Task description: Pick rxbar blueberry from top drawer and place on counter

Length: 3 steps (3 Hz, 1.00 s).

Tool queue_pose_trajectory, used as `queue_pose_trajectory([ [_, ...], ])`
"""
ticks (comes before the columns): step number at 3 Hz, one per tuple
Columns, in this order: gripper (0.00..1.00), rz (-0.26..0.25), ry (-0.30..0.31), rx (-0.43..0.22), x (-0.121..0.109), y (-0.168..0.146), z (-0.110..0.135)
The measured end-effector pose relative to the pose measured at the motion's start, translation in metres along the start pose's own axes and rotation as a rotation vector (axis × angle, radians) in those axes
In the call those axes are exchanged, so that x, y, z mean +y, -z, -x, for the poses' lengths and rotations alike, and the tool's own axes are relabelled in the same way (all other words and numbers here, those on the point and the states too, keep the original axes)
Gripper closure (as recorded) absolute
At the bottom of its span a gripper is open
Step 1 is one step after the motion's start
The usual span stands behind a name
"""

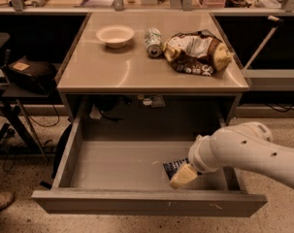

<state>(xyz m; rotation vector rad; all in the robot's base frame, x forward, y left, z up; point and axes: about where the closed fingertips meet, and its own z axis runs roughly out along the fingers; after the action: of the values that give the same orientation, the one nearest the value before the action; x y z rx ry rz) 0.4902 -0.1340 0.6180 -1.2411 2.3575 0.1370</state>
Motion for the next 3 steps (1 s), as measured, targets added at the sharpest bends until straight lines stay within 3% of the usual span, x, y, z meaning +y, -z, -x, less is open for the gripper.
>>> queue_pose_trajectory([
  [1,0.0,0.004,-0.034,0.012,0.011,-0.03,-0.007],
  [2,0.0,0.061,-0.04,-0.004,0.02,-0.067,0.007],
  [3,0.0,0.061,-0.04,-0.004,0.02,-0.065,0.008],
])
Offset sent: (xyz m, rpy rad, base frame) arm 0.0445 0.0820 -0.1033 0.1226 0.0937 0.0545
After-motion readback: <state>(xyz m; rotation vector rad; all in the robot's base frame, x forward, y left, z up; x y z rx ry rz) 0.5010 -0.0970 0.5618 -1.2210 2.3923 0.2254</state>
